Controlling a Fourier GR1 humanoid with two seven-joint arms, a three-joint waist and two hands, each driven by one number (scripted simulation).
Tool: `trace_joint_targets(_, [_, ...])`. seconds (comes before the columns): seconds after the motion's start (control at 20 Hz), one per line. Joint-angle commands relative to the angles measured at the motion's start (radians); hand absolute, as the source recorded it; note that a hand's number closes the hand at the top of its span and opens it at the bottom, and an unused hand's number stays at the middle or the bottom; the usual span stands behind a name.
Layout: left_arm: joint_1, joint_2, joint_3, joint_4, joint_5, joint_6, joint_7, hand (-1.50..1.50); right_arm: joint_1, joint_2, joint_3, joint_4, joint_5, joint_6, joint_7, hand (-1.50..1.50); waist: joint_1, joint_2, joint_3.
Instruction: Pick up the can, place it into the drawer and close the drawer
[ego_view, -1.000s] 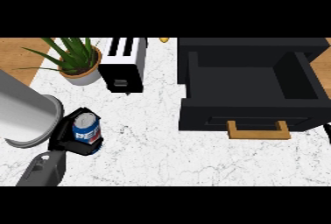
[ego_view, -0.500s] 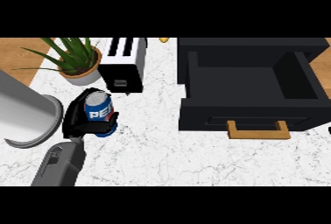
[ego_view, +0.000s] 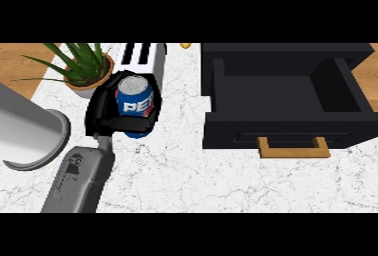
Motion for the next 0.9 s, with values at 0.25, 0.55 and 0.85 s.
trace_joint_targets(0.25, [-0.225, -0.034, -0.090, -0.035, -0.067, 0.126, 0.241, 1.50, -0.009, 0.007, -0.011, -0.055, -0.001, -0.016, 0.069, -1.50, -0.005, 0.002, 0.000])
trace_joint_targets(0.55, [-0.430, -0.041, -0.137, 0.134, -0.032, 0.196, 0.196, 1.50, -0.026, 0.023, 0.017, 0.032, 0.047, -0.010, -0.015, -1.50, -0.014, 0.006, 0.000])
trace_joint_targets(0.85, [-0.673, -0.041, -0.186, 0.273, 0.005, 0.343, 0.294, 1.50, 0.014, 0.034, 0.033, -0.037, 0.038, 0.008, 0.017, -1.50, -0.028, 0.006, 0.000])
